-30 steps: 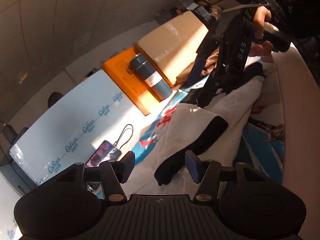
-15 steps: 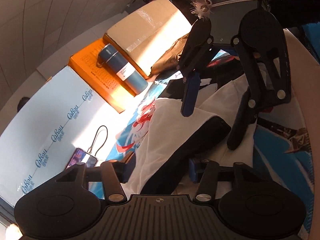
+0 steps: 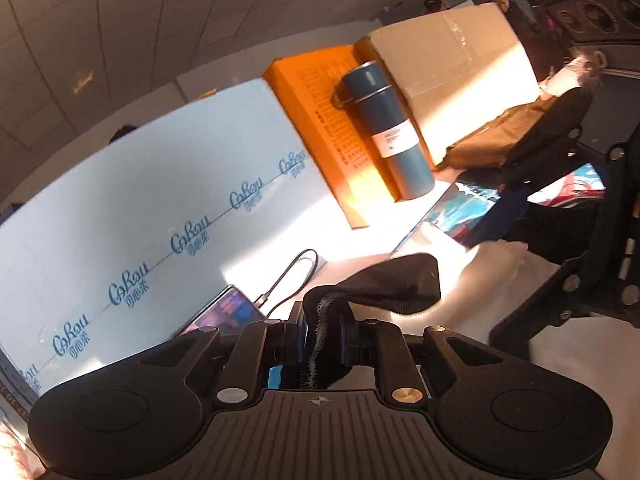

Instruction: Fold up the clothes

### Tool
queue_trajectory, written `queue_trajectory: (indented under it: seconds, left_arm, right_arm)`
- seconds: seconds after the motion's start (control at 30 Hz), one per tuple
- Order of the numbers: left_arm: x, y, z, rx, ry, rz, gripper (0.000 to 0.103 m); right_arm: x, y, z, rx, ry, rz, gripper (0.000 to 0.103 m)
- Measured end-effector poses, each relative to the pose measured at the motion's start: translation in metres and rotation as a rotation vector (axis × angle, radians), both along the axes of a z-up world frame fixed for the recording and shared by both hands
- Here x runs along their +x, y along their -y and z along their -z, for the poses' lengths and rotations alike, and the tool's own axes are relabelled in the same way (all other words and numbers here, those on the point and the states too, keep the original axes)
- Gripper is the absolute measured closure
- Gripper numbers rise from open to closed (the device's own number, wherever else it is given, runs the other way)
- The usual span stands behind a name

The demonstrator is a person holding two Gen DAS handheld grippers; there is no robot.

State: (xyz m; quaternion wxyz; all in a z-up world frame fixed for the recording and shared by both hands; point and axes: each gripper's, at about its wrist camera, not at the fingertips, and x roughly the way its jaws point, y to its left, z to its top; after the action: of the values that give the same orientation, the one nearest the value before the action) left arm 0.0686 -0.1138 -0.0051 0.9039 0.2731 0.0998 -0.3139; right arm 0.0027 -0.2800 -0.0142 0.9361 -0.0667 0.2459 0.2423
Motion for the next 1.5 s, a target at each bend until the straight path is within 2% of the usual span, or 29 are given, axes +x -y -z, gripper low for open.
queue_trajectory:
  seconds: [0.07,0.13,0.17,0.2,0.23,0.27,0.37,0.43,0.47,0.53,0.6,0.7,0.83,1.0,1.1,1.17,1.2,1.23,1.3,1.4,1.5]
  left_arm:
    - [0.027,-0.005,-0.004,-0.069,-0.080,-0.049,0.081]
    - [0.040,-0.021,-0.014,-0.165,-0.114,-0.107,0.073]
    - [0.041,-0.029,-0.017,-0.189,-0.095,-0.121,0.065]
    - [0.040,-0.037,-0.021,-0.203,-0.066,-0.134,0.051]
    - [0.040,-0.044,-0.024,-0.202,-0.054,-0.149,0.041]
    - [0.039,-0.052,-0.027,-0.199,-0.044,-0.163,0.027]
    - [0.037,-0.078,-0.029,-0.167,-0.050,-0.195,0.026]
    - [0.027,-0.093,-0.023,-0.139,-0.054,-0.211,0.026]
    - [0.022,-0.101,-0.020,-0.124,-0.057,-0.219,0.026]
    - [0.011,-0.112,-0.011,-0.089,-0.060,-0.233,0.025]
    - [0.002,-0.118,-0.002,-0.050,-0.063,-0.243,0.025]
    - [-0.009,-0.122,0.007,-0.029,-0.097,-0.237,0.025]
    - [-0.025,-0.121,0.007,-0.001,-0.105,-0.207,0.021]
    - [-0.036,-0.113,0.020,0.098,-0.210,-0.158,0.019]
    - [-0.044,-0.115,0.020,0.097,-0.205,-0.158,0.018]
    - [-0.048,-0.117,0.019,0.104,-0.207,-0.156,0.018]
    - [-0.050,-0.118,0.019,0.108,-0.203,-0.155,0.018]
    - [-0.052,-0.119,0.018,0.109,-0.199,-0.158,0.018]
    - [-0.055,-0.120,0.018,0.111,-0.190,-0.164,0.018]
    - [-0.056,-0.123,0.016,0.096,-0.186,-0.184,0.018]
    - [-0.058,-0.126,0.017,0.093,-0.199,-0.195,0.018]
  right_arm:
    - [0.013,0.007,0.003,0.012,-0.023,0.051,0.033]
    - [0.024,0.015,0.008,0.019,-0.046,0.103,0.033]
    - [0.030,0.019,0.011,0.035,-0.063,0.127,0.033]
    - [0.036,0.023,0.013,0.059,-0.082,0.145,0.032]
    - [0.041,0.028,0.014,0.086,-0.101,0.156,0.031]
    - [0.047,0.032,0.015,0.118,-0.120,0.162,0.030]
    - [0.063,0.038,0.019,0.202,-0.182,0.187,0.027]
    - [0.076,0.035,0.024,0.194,-0.213,0.217,0.030]
    - [0.080,0.030,0.026,0.167,-0.203,0.230,0.035]
    - [0.074,0.016,0.027,0.047,-0.152,0.234,0.086]
    - [0.064,0.002,0.028,-0.087,-0.093,0.239,0.096]
    - [0.057,-0.003,0.035,-0.234,-0.027,0.262,0.097]
    - [0.063,0.014,0.035,-0.275,-0.032,0.360,0.097]
    - [0.065,0.025,0.035,-0.301,-0.047,0.385,0.097]
    - [0.067,0.031,0.034,-0.317,-0.057,0.400,0.097]
    - [0.068,0.039,0.029,-0.239,-0.079,0.377,0.096]
    - [0.071,0.046,0.024,-0.161,-0.100,0.373,0.088]
    - [0.075,0.051,0.019,-0.095,-0.111,0.376,0.069]
    - [0.086,0.057,0.012,-0.007,-0.109,0.381,0.046]
    - [0.115,0.050,0.009,0.039,-0.142,0.365,0.046]
    - [0.146,0.032,0.018,-0.002,-0.179,0.334,0.047]
